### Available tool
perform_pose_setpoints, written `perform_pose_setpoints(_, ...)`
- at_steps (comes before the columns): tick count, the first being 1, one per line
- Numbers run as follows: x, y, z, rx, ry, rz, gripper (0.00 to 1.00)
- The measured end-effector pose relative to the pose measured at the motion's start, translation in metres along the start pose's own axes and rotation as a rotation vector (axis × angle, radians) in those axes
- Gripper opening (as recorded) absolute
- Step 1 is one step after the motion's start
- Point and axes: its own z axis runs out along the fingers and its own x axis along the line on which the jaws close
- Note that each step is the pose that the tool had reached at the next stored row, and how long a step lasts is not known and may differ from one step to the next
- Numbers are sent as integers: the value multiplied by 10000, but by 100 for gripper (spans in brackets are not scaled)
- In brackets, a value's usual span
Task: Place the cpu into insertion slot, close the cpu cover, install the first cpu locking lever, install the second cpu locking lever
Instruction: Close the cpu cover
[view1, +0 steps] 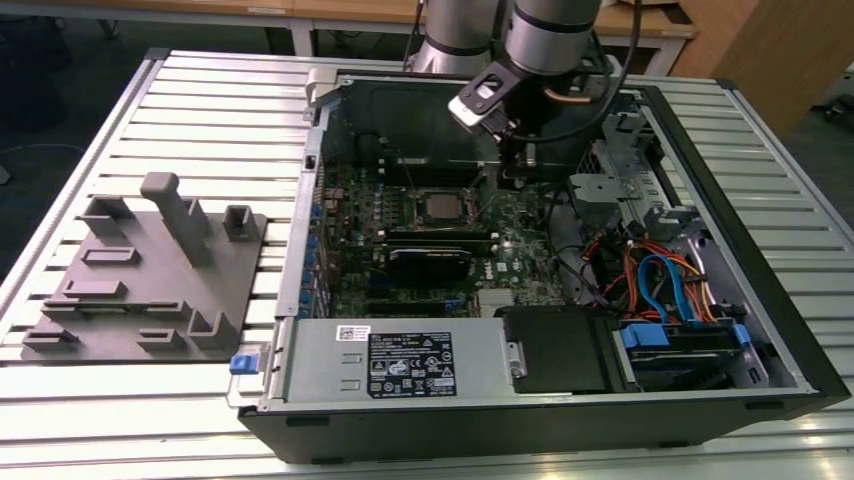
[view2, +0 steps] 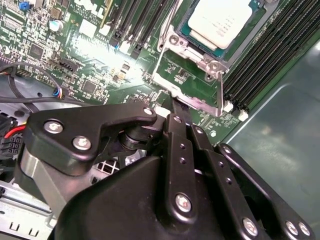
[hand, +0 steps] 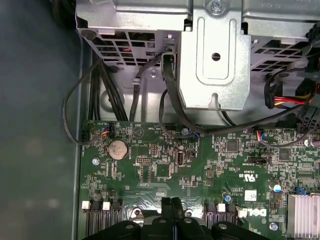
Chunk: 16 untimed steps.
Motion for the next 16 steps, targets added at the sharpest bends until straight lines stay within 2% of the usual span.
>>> perform_pose_setpoints(15,1,-39,6,0,1,1,10)
perform_pose_setpoints(16,1,-58,16,1,0,0,10)
